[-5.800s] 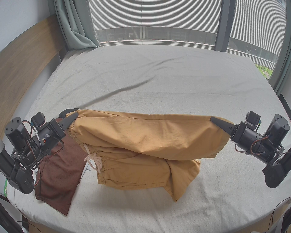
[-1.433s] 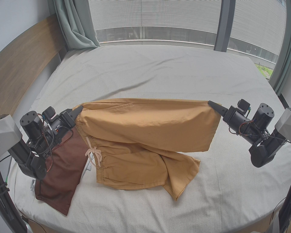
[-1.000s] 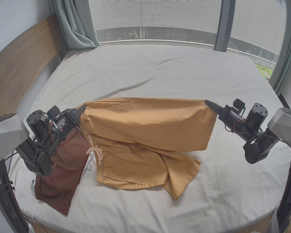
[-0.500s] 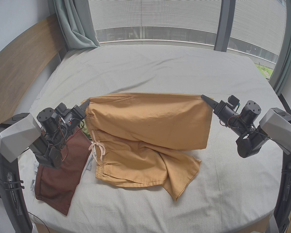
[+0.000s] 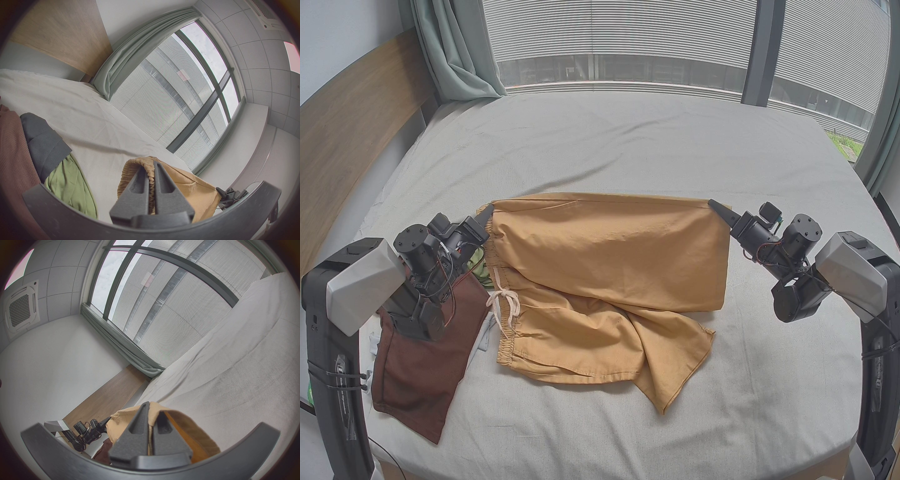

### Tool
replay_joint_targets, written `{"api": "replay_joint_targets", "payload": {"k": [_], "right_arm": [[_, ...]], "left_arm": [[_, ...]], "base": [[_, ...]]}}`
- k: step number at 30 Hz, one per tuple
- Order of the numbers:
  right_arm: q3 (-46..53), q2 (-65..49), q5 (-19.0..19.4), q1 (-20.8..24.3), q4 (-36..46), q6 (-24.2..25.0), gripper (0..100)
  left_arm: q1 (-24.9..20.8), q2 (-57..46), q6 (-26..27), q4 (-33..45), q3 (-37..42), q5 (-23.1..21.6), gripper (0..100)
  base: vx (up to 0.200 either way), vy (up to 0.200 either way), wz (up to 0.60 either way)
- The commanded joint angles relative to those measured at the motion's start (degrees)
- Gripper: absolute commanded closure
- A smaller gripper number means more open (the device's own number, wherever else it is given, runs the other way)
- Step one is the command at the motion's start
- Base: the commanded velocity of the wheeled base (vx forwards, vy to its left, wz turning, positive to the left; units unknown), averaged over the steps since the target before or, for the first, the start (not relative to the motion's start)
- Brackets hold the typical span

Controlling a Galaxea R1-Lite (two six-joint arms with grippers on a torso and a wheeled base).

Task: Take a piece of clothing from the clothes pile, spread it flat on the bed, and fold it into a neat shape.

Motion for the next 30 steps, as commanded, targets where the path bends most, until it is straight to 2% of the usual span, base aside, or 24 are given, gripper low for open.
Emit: {"api": "replay_joint_targets", "payload": {"k": [1,8,30], "right_arm": [[-3.5,3.5,-0.1,0.1,0.0,0.0,100],[-10.1,5.8,-0.1,0.3,2.9,0.0,100],[-21.4,11.3,-0.1,-0.1,7.5,-0.1,100]], "left_arm": [[0.0,2.3,-0.1,0.0,-2.6,0.4,100],[-0.1,4.3,-4.0,0.0,-7.3,2.2,100],[0.0,9.3,-6.8,0.1,-14.9,2.1,100]], "base": [[0.000,0.000,0.00],[0.000,0.000,0.00],[0.000,0.000,0.00]]}}
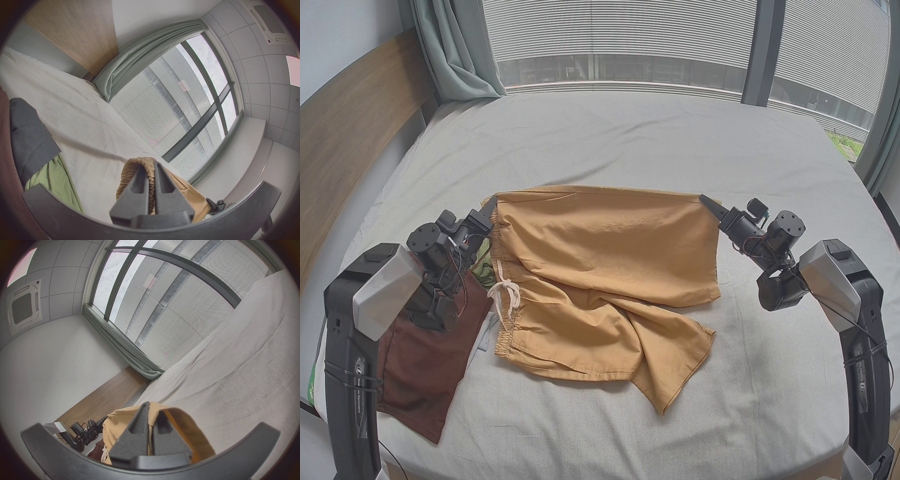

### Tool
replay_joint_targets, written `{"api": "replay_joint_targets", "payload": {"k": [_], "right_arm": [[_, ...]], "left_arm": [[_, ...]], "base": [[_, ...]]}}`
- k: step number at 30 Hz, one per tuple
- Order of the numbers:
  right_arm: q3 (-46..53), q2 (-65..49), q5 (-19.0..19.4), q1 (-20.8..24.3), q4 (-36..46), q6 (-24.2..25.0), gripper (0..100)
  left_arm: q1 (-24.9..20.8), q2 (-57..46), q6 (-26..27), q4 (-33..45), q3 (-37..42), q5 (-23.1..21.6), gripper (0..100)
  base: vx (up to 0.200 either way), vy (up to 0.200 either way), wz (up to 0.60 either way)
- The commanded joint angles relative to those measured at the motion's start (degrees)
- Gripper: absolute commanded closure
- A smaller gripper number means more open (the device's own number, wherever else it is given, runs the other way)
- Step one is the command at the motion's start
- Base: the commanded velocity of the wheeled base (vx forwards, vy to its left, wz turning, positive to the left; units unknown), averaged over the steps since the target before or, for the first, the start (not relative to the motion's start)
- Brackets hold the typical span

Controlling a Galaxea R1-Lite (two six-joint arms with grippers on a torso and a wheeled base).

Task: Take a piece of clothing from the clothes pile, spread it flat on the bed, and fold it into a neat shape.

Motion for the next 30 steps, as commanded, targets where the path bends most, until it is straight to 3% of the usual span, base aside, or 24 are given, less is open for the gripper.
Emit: {"api": "replay_joint_targets", "payload": {"k": [1,6,7,9,10,23,30], "right_arm": [[-2.2,1.5,0.0,0.1,0.2,0.0,100],[-3.5,2.2,0.0,0.1,0.3,-0.3,100],[-3.9,2.4,-0.1,0.1,0.3,-0.5,0],[-4.2,2.6,-0.1,0.1,0.3,-0.5,0],[-5.1,2.8,-0.1,0.0,0.6,-0.5,0],[0.7,1.1,-0.1,0.1,-0.1,-3.3,0],[16.8,-5.4,-0.1,1.6,-7.3,-3.9,0]], "left_arm": [[0.1,1.4,0.0,0.0,-1.3,-0.1,100],[0.2,2.1,-0.1,0.1,-2.0,-0.5,100],[0.2,2.4,-0.1,0.1,-2.4,-0.5,100],[0.2,2.6,-0.1,0.1,-2.8,-0.5,100],[0.2,3.2,-0.1,0.1,-3.3,-0.6,0],[-0.5,1.6,0.0,8.3,-1.4,-0.9,0],[-0.2,-5.7,0.2,7.7,9.2,-2.7,0]], "base": [[0.000,0.000,0.00],[0.000,0.000,0.00],[0.000,0.000,0.00],[0.000,0.000,0.00],[0.000,0.000,0.00],[0.000,0.000,0.00],[0.000,0.000,0.00]]}}
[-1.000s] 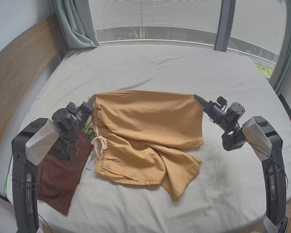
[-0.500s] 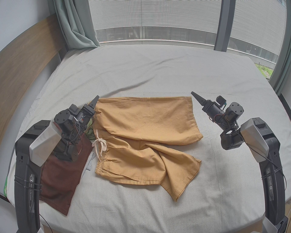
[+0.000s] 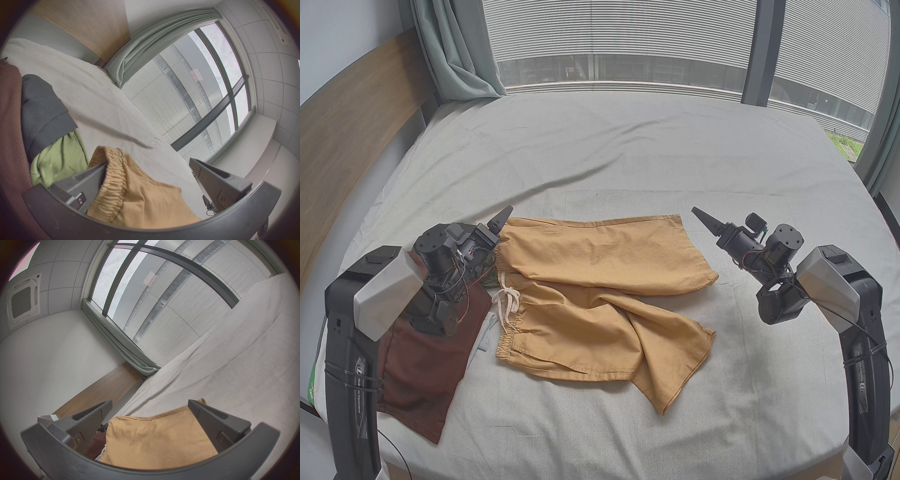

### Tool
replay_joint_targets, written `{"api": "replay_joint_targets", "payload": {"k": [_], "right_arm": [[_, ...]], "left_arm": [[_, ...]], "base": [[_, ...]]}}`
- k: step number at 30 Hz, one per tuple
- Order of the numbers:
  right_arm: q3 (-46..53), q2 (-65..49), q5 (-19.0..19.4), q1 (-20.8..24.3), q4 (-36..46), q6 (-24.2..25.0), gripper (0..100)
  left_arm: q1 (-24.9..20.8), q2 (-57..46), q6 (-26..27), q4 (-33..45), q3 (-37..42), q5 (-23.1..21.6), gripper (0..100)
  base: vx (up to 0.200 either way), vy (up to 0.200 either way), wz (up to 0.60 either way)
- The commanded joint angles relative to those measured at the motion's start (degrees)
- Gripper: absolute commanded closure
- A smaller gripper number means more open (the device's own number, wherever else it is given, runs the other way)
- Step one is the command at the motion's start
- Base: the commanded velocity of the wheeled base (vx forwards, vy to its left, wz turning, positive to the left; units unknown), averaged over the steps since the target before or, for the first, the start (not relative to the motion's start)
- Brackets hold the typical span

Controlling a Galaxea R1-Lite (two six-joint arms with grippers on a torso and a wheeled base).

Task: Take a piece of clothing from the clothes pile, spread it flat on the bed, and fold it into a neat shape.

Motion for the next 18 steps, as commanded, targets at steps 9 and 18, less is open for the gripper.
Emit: {"api": "replay_joint_targets", "payload": {"k": [9,18], "right_arm": [[25.1,-14.1,-2.2,3.8,-4.3,-5.7,0],[38.9,-21.6,-2.8,5.7,-4.3,-6.8,0]], "left_arm": [[1.0,-17.6,0.3,-0.9,25.2,-6.1,0],[2.4,-28.2,0.3,-4.5,41.3,-11.6,0]], "base": [[0.000,0.000,0.00],[0.000,0.000,0.00]]}}
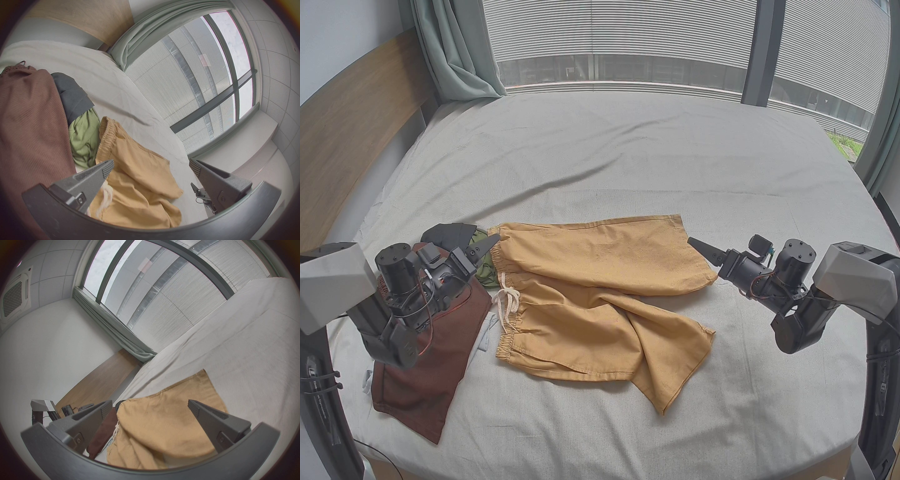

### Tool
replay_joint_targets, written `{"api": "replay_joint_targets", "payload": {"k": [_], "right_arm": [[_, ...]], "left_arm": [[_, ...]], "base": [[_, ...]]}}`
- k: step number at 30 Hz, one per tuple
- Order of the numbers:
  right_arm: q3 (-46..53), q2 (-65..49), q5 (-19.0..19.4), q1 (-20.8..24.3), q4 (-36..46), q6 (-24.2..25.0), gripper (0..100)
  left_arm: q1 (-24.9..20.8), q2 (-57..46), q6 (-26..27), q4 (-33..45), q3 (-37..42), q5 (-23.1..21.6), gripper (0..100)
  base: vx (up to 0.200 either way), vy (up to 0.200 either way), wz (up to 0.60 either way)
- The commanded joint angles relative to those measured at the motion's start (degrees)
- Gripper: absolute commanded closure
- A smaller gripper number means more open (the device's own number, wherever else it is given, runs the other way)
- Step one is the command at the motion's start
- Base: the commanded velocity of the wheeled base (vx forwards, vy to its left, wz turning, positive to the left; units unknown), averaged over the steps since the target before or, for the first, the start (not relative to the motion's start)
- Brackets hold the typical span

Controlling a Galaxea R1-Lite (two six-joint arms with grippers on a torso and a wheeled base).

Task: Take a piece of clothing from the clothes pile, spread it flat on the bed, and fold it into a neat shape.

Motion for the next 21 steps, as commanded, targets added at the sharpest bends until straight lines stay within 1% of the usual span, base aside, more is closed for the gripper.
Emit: {"api": "replay_joint_targets", "payload": {"k": [1,7,8,14,17,19,21], "right_arm": [[10.9,-8.9,-0.4,2.2,-0.1,-1.0,0],[16.5,-13.4,-0.4,3.3,-0.1,-1.2,0],[18.7,-15.3,-0.3,3.6,-0.1,-1.3,0],[25.4,-19.5,-0.1,4.9,-0.1,-1.1,0],[26.9,-19.9,0.1,5.1,0.0,-1.3,0],[27.2,-19.9,0.1,5.5,0.0,-1.3,0],[27.4,-19.8,0.0,5.6,0.0,-1.3,0]], "left_arm": [[1.4,-10.7,0.1,-2.5,10.6,-3.8,0],[1.6,-14.1,1.0,-3.7,14.6,-5.6,0],[1.5,-15.4,1.7,-3.7,16.0,-6.8,0],[2.0,-16.3,3.2,-4.6,18.1,-8.4,0],[2.1,-15.8,5.7,-5.1,19.2,-9.2,0],[2.2,-15.0,8.9,-5.2,20.2,-10.6,0],[2.3,-14.2,10.2,-5.2,20.2,-10.8,0]], "base": [[0.000,0.000,0.00],[0.000,0.000,0.00],[0.000,0.000,0.00],[0.000,0.000,0.00],[0.000,0.000,0.00],[0.000,0.000,0.00],[0.000,0.000,0.00]]}}
